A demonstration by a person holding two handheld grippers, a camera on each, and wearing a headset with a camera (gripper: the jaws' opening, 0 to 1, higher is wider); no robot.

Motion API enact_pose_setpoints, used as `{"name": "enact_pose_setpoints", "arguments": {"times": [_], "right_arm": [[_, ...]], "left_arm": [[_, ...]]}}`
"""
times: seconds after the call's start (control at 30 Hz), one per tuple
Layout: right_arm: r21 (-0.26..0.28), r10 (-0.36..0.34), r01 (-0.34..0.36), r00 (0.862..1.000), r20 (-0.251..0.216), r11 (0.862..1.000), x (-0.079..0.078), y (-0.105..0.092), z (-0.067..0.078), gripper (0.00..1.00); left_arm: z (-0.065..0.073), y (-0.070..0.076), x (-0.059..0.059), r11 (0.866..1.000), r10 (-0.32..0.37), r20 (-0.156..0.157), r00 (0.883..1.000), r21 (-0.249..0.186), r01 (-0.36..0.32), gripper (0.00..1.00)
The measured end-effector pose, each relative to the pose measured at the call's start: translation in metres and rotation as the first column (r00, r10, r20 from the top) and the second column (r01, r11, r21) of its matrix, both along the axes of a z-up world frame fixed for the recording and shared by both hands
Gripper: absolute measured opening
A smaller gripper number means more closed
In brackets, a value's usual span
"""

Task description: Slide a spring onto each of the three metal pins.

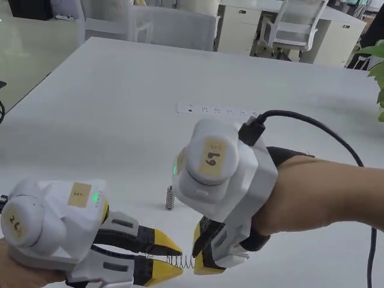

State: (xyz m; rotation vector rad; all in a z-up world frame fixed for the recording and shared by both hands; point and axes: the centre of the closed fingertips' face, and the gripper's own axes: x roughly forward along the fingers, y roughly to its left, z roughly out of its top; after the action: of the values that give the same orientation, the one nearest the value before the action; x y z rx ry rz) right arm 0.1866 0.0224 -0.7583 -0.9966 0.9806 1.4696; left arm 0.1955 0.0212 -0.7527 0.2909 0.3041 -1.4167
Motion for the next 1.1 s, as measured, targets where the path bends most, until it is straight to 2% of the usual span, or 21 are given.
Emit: {"name": "enact_pose_setpoints", "arguments": {"times": [0.23,0.33,0.43,0.6,0.87,1.1], "right_arm": [[0.021,-0.001,0.001,1.000,-0.008,1.000,-0.001,-0.002,-0.001,0.08],[0.030,-0.010,0.011,1.000,-0.018,0.999,-0.001,-0.003,-0.004,0.08],[0.029,-0.013,0.014,1.000,-0.023,0.999,-0.002,-0.005,-0.009,0.09],[0.034,-0.022,0.023,0.999,-0.024,0.999,-0.001,-0.005,-0.011,0.09],[0.038,-0.028,0.028,1.000,-0.006,0.999,0.003,-0.003,-0.002,0.08],[0.077,-0.043,0.042,0.999,0.010,0.996,0.006,0.007,0.016,0.08]], "left_arm": [[0.004,-0.002,-0.004,1.000,-0.013,-0.010,1.000,-0.017,0.013,0.02],[0.006,-0.002,-0.004,1.000,-0.013,-0.012,1.000,-0.020,0.013,0.02],[0.012,-0.003,-0.003,0.999,-0.008,-0.016,1.000,-0.044,0.008,0.02],[0.015,-0.002,-0.003,0.999,-0.005,-0.014,1.000,-0.049,0.005,0.02],[0.014,-0.003,-0.002,0.998,0.004,-0.018,1.000,-0.058,-0.005,0.02],[0.014,-0.002,0.001,0.998,0.018,-0.022,1.000,-0.065,-0.020,0.03]]}}
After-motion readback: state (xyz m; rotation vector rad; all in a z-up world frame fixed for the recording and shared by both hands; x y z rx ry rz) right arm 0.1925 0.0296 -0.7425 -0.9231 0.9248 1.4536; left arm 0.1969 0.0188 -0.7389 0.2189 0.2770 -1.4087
